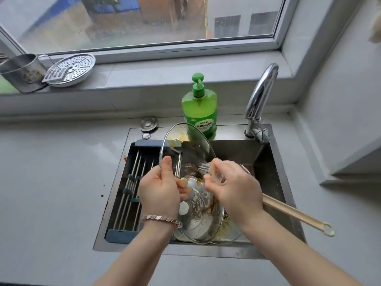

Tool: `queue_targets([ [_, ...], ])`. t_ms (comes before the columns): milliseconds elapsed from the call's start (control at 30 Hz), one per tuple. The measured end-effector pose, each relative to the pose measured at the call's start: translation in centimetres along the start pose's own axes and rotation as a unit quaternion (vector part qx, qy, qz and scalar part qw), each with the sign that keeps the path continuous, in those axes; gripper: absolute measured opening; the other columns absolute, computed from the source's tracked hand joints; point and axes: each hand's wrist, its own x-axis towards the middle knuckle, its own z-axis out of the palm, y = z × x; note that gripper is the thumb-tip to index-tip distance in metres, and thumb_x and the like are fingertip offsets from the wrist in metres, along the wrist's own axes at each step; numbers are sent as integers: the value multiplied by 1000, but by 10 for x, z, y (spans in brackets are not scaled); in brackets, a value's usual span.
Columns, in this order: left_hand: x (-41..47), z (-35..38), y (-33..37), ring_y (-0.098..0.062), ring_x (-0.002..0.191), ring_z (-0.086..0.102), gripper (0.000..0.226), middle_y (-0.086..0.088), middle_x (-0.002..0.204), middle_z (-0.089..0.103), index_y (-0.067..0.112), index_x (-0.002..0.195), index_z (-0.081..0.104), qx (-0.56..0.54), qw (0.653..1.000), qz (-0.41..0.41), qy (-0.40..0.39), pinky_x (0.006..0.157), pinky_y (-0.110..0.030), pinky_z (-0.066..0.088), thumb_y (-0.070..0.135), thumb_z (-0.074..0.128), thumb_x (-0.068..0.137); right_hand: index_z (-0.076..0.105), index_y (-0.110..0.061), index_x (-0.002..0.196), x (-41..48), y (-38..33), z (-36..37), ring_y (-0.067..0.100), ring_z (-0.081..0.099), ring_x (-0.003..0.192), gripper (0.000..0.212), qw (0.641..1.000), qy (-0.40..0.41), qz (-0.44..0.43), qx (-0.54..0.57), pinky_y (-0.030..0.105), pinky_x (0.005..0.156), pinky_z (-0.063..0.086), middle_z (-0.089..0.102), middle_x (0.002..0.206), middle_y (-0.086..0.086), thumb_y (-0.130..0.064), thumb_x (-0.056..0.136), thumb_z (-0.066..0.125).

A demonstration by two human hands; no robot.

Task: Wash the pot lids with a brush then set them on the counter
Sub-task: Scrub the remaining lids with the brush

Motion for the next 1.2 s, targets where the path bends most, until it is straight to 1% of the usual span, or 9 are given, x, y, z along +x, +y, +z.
queue_targets([
  [233,-9,-4,2,-22,39,62,50,-14,46,60,-7,65,54,-9,1000,7,-1,35,-28,47,33,48,93,67,-5,77,16,34,-8,8,43,38,32,873,-168,302,345,16,36,30,50,56,1,-30,91,52],
  [333,-8,-3,1,-21,37,61,48,-11,43,59,-7,69,54,-48,998,-43,25,33,-22,45,33,45,95,59,-13,71,-8,23,0,9,44,49,24,924,-59,226,303,22,46,33,49,59,-2,-29,89,55],
  [433,-14,2,-1,-24,42,64,48,-15,50,61,-4,68,52,-35,999,-35,23,35,-23,47,34,44,95,48,-26,73,-12,7,1,12,45,55,20,994,34,83,56,22,45,28,46,68,-9,-37,85,59],
  [533,-20,5,-2,-21,42,63,49,-8,46,61,-4,64,55,20,999,38,9,37,-25,49,33,46,94,52,-27,83,1,2,-1,19,51,58,16,997,-7,41,-61,24,47,27,47,75,-8,-42,85,55],
  [633,-19,3,0,-20,40,62,46,-9,48,61,-3,63,54,32,997,66,-2,35,-22,47,30,46,94,60,-24,88,19,17,-4,12,53,62,18,968,-118,174,140,23,51,34,56,74,-9,-41,86,55],
  [733,-14,-2,2,-23,41,63,46,-15,51,61,-5,66,54,1,1000,30,8,33,-22,45,30,46,95,66,-11,84,17,25,-6,9,48,44,26,861,-147,324,363,16,38,33,53,60,-2,-32,91,53],
  [900,-19,1,-2,-24,43,64,46,-15,51,61,-1,64,53,7,1000,21,11,39,-29,49,32,45,95,51,-26,80,-12,-1,-5,17,48,63,17,989,-27,134,53,28,52,34,49,74,-6,-42,85,54],
  [967,-23,3,-4,-21,42,63,47,-10,47,61,-2,62,53,45,997,62,-7,43,-36,52,31,46,94,50,-30,87,0,-2,-8,19,48,65,15,994,-55,87,-42,27,51,28,47,78,-7,-46,87,50],
  [1200,-13,-3,4,-22,38,62,45,-14,47,60,-7,70,55,-35,999,-29,17,32,-22,45,28,45,96,57,-14,75,1,22,-3,11,49,53,25,901,-63,275,330,21,46,38,52,61,-1,-33,90,53],
])
